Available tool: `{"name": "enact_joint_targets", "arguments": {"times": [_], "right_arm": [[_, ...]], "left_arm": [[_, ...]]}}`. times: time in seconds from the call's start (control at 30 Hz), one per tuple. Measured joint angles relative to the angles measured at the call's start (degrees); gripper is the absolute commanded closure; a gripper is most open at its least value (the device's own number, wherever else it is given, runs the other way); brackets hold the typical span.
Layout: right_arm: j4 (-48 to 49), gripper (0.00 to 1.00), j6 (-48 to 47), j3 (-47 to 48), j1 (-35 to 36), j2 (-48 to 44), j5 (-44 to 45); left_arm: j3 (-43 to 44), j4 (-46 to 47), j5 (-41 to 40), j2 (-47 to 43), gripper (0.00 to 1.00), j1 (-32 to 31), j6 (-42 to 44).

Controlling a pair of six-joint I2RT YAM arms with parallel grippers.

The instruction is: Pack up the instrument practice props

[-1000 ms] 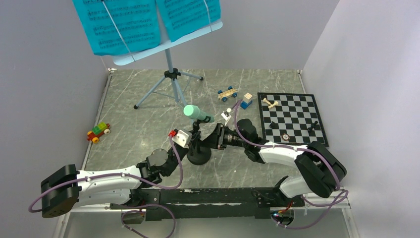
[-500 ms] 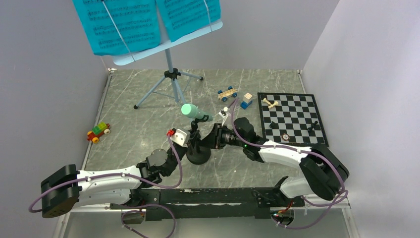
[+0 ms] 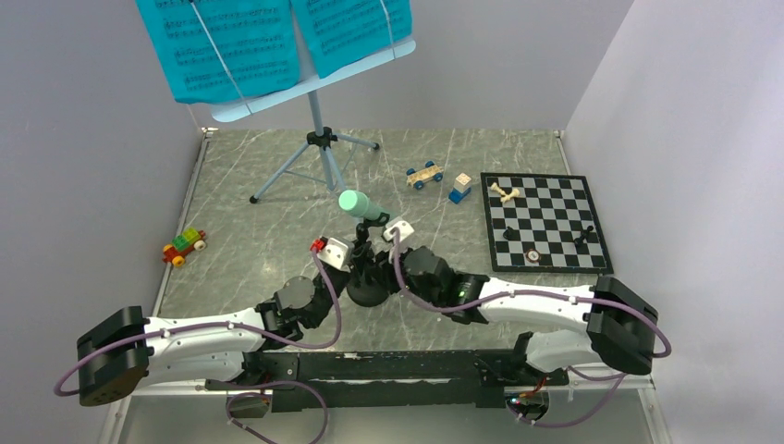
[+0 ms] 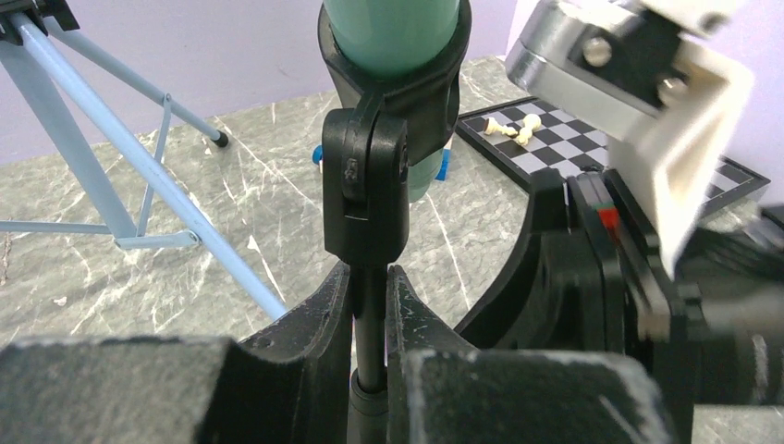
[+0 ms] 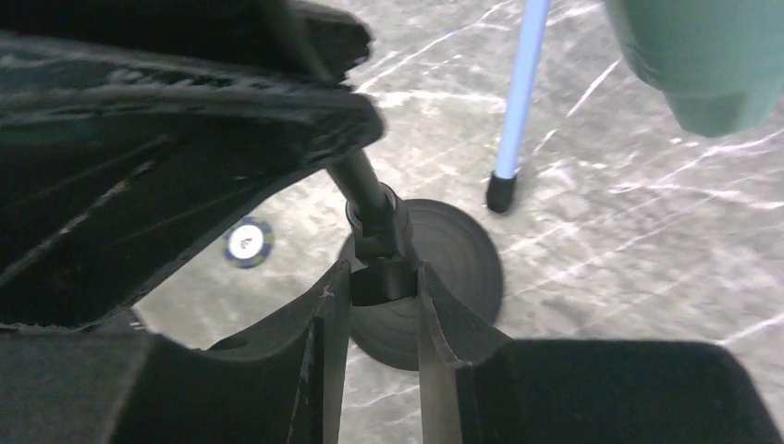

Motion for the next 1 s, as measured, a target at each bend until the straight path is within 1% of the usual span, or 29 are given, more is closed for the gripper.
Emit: {"name": "enact_joint_targets", "arguments": {"times": [0.03,0.07,0.13,0.27,0.43,0.53,0.57,0.7,0.8,0.83,0.87,0.93,1.0], "right_arm": [[-0.83,1.0,-2.8,0.87,1.99,0.66,4.2],[-1.16,1.0,-4.07,1.29,2.86,1.05,5.92],[-1.9,1.0,-8.44,2.69,6.01,2.75,12.81],[-1.11,1.0,-16.46,4.0,10.84,5.66,23.43],[1.99,1.0,-21.59,3.34,13.57,7.43,30.91],[6.64,1.0,-23.8,1.88,14.62,8.9,35.71],[8.07,1.0,-26.32,1.57,15.3,9.57,37.42],[12.74,1.0,-29.14,0.63,16.55,11.23,41.59],[12.98,1.0,-28.94,0.61,16.94,11.45,42.91],[12.31,0.97,-28.57,0.63,16.96,11.17,42.88],[11.17,0.82,-28.11,0.68,17.0,10.67,42.64],[7.8,0.57,-27.17,0.87,17.16,9.22,42.14],[3.74,0.44,-25.62,1.2,17.2,7.39,42.1]], "left_arm": [[0.07,-0.07,-0.22,0.13,1.0,0.0,-0.09],[0.09,-0.07,-0.33,0.26,1.0,0.0,-0.13],[0.15,-0.07,-0.66,0.33,1.0,0.02,-0.17],[0.15,0.02,-0.7,0.33,1.0,0.04,-0.63],[0.04,0.13,-0.28,0.33,1.0,0.04,-1.27],[-0.02,0.39,0.07,0.46,1.0,0.04,-1.46],[-0.02,0.35,0.24,0.59,1.0,0.09,-1.44],[-0.39,0.44,0.96,0.81,1.0,0.09,-1.16],[-0.39,0.68,1.09,0.94,1.0,0.09,-1.38],[-0.39,0.79,1.27,1.07,1.0,0.09,-1.49],[-0.39,0.92,1.44,1.14,1.0,0.09,-1.55],[-0.28,1.25,1.99,1.4,1.0,-0.09,-1.97],[-0.13,1.36,2.51,1.6,1.0,-0.26,-2.14]]}}
